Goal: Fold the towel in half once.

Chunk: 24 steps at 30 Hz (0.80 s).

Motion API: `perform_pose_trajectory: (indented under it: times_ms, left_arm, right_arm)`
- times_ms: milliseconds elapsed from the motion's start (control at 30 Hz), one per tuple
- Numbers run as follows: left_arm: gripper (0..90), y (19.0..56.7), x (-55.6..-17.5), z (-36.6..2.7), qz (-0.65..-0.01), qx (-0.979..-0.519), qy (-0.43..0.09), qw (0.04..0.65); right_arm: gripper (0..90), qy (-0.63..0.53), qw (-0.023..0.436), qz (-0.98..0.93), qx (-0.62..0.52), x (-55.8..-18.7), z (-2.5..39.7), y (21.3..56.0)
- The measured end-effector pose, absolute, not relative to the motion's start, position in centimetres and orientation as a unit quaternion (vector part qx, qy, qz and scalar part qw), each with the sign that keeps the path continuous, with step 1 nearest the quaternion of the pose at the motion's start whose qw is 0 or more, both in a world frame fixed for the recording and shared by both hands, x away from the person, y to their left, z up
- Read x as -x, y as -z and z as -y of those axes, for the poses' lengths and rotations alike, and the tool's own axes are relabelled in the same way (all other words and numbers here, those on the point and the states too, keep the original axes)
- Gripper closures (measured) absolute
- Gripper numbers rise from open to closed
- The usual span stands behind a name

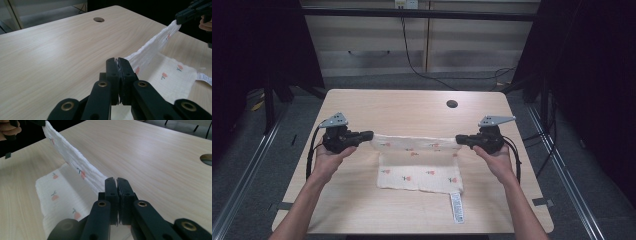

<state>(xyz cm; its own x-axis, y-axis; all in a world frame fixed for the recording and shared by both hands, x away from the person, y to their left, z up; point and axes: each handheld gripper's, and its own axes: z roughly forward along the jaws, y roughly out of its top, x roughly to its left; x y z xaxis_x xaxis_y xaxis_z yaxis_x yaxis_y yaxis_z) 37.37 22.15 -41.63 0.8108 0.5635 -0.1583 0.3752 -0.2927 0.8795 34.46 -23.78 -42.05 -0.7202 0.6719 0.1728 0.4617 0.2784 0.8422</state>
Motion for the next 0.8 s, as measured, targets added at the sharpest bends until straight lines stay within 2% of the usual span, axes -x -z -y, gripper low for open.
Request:
perform_pose_trajectory:
  times_ms: [467,800]
  left_arm:
    - [88.1,41.5,-33.8,-22.6,-0.268,-0.811,-0.093,0.512]
    - [87.9,45.2,-31.5,-22.8,-0.273,-0.831,-0.064,0.481]
  right_arm:
    - [87.4,-0.479,0.103,-0.802,-0.341,-29.4,23.4,42.7]
    - [87.0,-0.451,0.079,-0.820,-0.343,-26.9,22.7,45.3]
